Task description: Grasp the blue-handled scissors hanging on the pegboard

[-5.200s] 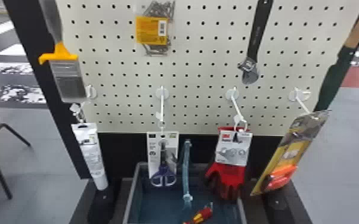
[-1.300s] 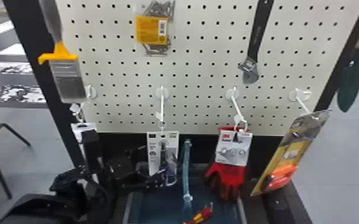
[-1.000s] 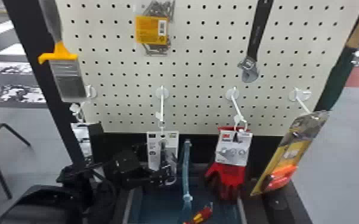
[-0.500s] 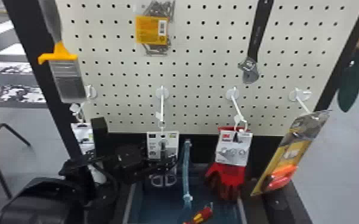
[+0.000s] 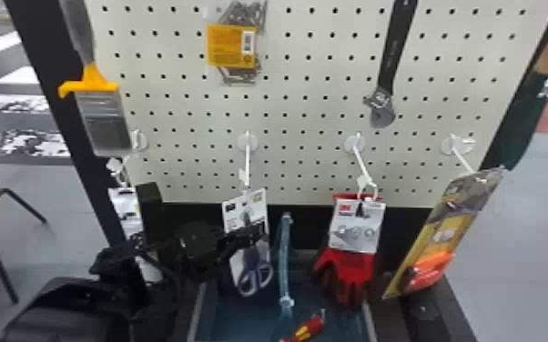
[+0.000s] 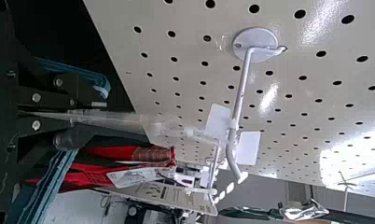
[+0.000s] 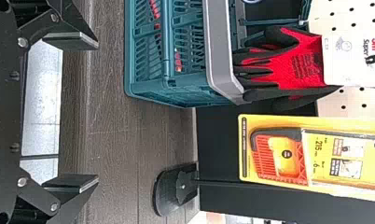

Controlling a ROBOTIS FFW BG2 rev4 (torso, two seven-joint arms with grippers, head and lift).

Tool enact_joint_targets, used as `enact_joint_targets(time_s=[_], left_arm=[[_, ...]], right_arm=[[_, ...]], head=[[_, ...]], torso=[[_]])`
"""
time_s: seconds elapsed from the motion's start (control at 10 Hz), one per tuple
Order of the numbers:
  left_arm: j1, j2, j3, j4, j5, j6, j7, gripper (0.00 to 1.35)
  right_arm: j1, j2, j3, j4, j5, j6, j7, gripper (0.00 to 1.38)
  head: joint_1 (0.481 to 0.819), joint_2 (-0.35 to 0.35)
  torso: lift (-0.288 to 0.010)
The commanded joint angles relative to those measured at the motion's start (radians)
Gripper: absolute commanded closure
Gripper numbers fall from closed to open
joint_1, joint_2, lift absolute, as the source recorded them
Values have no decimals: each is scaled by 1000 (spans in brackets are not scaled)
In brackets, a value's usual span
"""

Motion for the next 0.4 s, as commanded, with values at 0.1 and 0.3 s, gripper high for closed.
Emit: enact_joint_targets(time_s=[0.1,0.3], left_arm=[[-1,2,-7,0,1,0,0,1182],[-1,2,-7,0,5,2,0,1182]], right_arm=[[-4,1,0,3,0,0,0,272],[-4,1,1,3,2,0,0,272]], head=[[549,0],[549,0]], torso=[[-100],[-100]])
